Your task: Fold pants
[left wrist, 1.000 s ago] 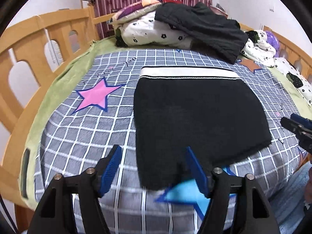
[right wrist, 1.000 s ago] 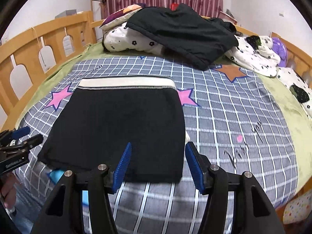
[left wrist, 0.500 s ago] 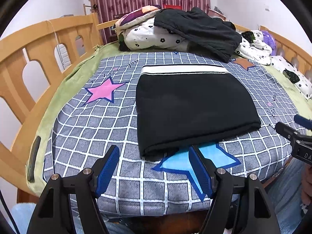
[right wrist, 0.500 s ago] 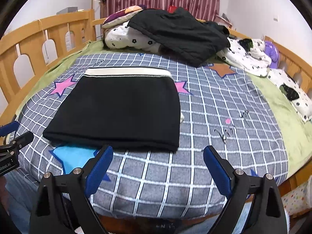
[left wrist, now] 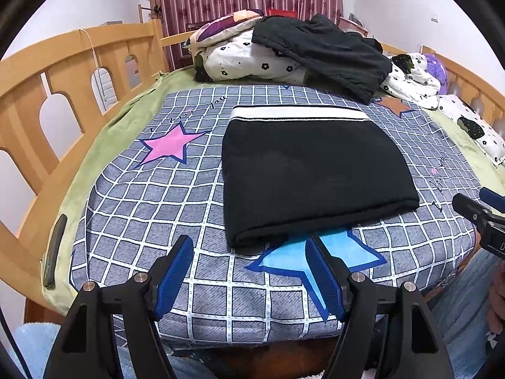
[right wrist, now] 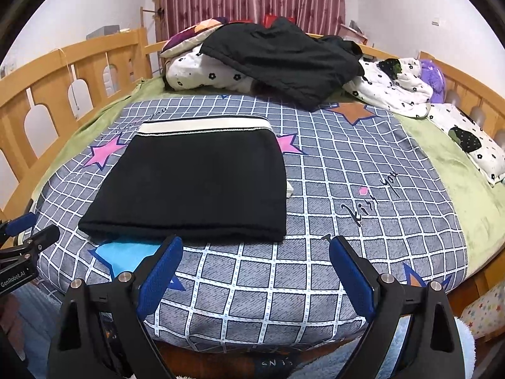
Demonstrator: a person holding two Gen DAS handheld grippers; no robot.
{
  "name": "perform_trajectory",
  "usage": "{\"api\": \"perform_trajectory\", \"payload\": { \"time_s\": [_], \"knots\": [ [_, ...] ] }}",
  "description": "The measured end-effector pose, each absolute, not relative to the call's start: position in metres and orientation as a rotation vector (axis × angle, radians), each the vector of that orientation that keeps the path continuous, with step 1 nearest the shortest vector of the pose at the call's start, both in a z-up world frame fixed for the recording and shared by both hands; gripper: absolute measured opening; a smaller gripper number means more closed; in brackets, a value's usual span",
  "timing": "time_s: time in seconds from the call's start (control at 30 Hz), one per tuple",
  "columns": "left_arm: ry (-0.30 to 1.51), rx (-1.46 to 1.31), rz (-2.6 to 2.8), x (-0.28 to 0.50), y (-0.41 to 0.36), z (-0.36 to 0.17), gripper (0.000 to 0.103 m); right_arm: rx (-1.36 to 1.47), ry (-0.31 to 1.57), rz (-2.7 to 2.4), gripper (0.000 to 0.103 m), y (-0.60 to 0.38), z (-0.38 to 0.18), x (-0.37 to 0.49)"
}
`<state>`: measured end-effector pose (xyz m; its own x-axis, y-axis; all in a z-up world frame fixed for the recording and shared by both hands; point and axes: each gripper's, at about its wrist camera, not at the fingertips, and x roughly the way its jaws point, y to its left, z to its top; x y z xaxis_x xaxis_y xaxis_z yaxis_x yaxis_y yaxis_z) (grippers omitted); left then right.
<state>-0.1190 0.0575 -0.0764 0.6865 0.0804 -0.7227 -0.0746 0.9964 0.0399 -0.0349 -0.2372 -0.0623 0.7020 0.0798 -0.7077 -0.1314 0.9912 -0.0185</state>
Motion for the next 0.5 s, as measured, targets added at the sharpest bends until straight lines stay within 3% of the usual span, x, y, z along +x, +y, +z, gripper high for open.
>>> {"api": "perform_trajectory", "payload": {
  "time_s": [0.5],
  "knots": [
    [0.818,-0.006,0.085,-0.1164,0.0582,-0.0774,0.072,-0.079,0.787,0.113,0.093,-0.2377,-0.0636,-0.0345]
  ]
}}
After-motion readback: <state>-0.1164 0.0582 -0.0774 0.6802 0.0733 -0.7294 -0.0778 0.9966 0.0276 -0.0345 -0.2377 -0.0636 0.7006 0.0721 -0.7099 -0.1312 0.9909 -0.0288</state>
